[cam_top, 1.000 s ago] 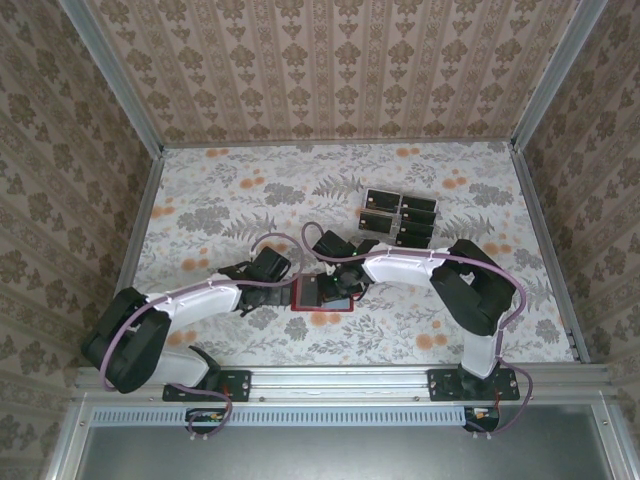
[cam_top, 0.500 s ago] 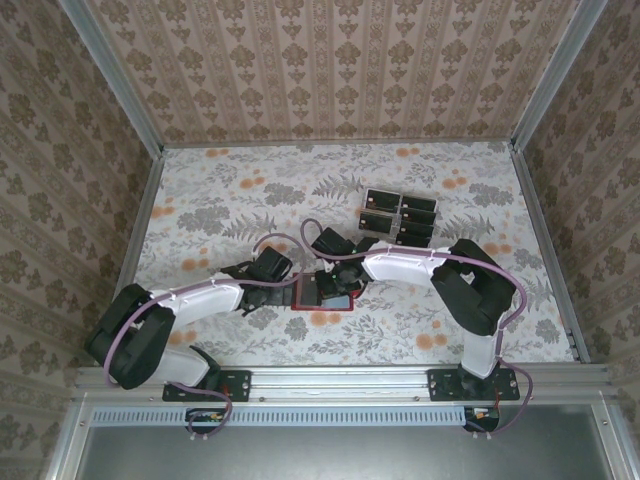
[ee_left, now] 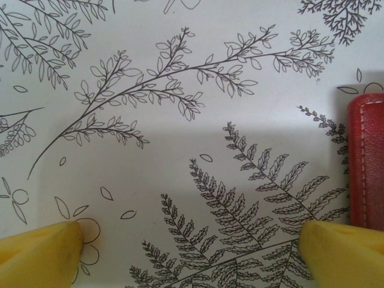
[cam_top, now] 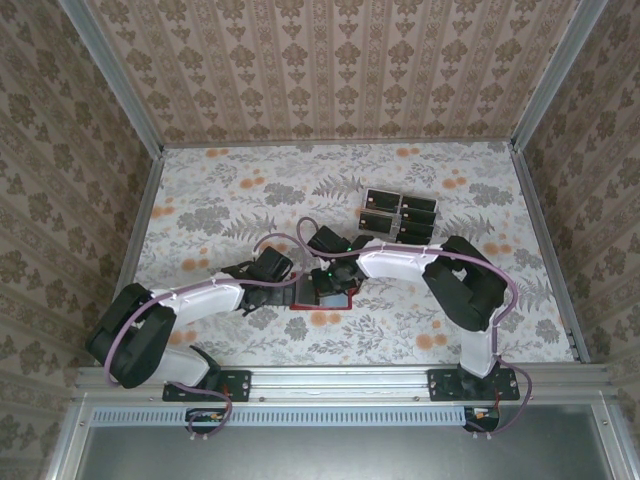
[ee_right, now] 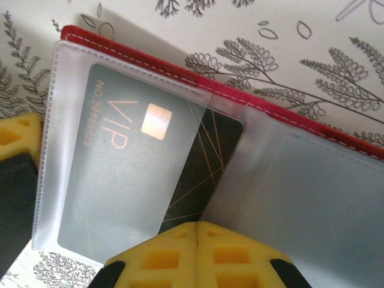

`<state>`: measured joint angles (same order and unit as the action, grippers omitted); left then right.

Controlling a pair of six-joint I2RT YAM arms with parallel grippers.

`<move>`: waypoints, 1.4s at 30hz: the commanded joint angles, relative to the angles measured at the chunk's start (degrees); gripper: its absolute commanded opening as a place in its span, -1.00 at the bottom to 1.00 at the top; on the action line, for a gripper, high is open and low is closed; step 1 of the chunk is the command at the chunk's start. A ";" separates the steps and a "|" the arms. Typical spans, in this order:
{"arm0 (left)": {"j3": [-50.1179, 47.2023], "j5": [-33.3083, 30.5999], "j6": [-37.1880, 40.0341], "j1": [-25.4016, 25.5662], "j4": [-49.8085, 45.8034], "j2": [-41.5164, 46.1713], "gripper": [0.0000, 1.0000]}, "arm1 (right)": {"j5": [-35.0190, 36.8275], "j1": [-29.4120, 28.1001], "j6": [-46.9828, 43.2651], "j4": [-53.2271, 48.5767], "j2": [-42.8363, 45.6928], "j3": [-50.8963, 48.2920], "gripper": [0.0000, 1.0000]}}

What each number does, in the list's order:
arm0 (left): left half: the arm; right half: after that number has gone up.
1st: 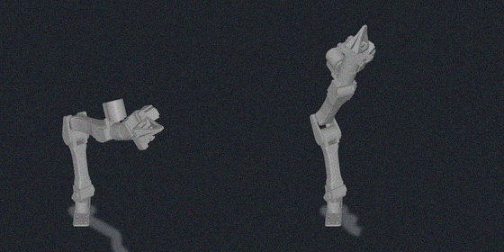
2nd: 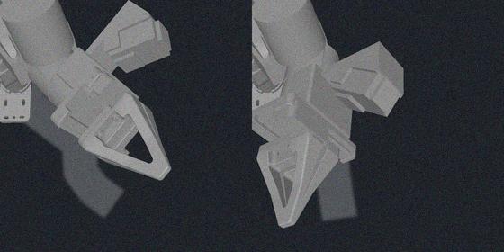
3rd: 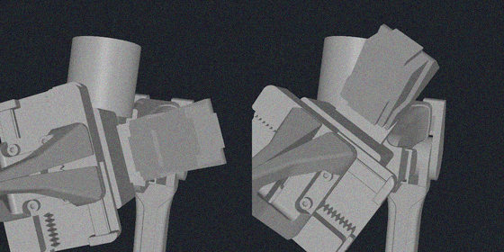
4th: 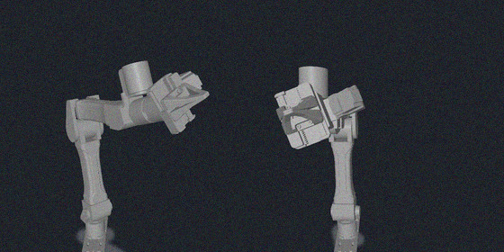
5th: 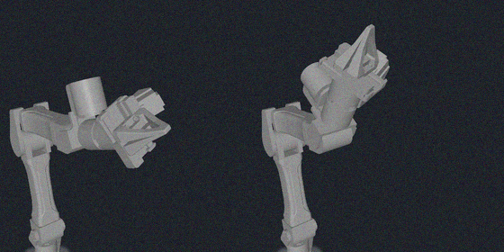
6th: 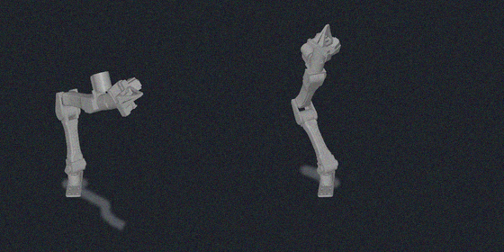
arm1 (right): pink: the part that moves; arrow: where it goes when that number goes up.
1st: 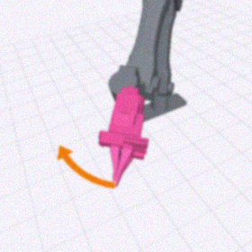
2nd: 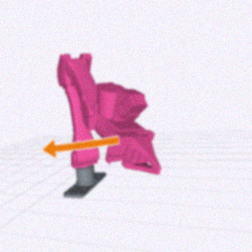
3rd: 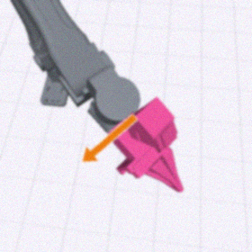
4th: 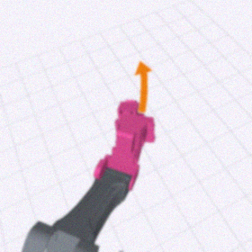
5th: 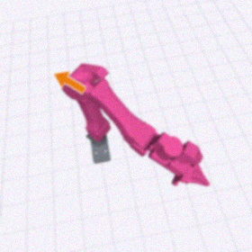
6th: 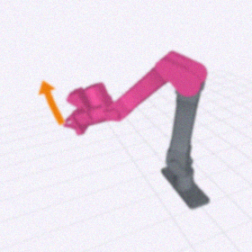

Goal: Put the credit cards into the card holder

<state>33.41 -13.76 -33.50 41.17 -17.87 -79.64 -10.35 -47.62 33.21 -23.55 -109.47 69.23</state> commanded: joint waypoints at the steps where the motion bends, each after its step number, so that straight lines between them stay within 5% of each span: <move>1: -1.07 0.48 -1.48 0.02 0.64 -3.28 1.00 | -1.52 0.08 0.45 0.73 -1.71 1.84 -1.00; 15: -0.57 -0.04 -2.08 0.49 -0.18 -3.70 1.00 | -5.20 -0.46 1.33 2.91 -2.89 3.82 -1.00; 26: 1.11 -5.96 -3.35 -1.57 -7.37 5.95 1.00 | -2.03 1.92 0.46 3.11 3.62 -1.91 -1.00; 42: 3.32 -1.40 1.51 -3.99 -4.11 1.68 0.99 | -0.18 3.06 1.69 5.12 6.95 -10.77 -1.00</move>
<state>35.18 -17.02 -34.26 37.60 -23.35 -76.86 -12.23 -44.62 33.87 -16.27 -104.31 59.94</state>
